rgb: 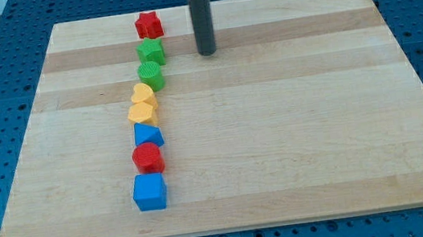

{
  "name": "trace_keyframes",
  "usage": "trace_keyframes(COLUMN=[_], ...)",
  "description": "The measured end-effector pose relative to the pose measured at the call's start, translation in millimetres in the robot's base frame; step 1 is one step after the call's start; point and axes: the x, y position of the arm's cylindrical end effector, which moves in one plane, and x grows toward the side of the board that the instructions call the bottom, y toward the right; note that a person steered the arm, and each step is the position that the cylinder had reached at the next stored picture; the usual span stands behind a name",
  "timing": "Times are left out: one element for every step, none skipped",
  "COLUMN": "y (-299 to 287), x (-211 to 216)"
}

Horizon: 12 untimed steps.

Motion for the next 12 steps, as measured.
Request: trace_keyframes(y=[66, 95, 81, 61, 56, 60, 60, 57, 52, 42, -5, -34], x=[0, -18, -23, -23, -26, -51, -56, -60, -70, -79, -107, -118])
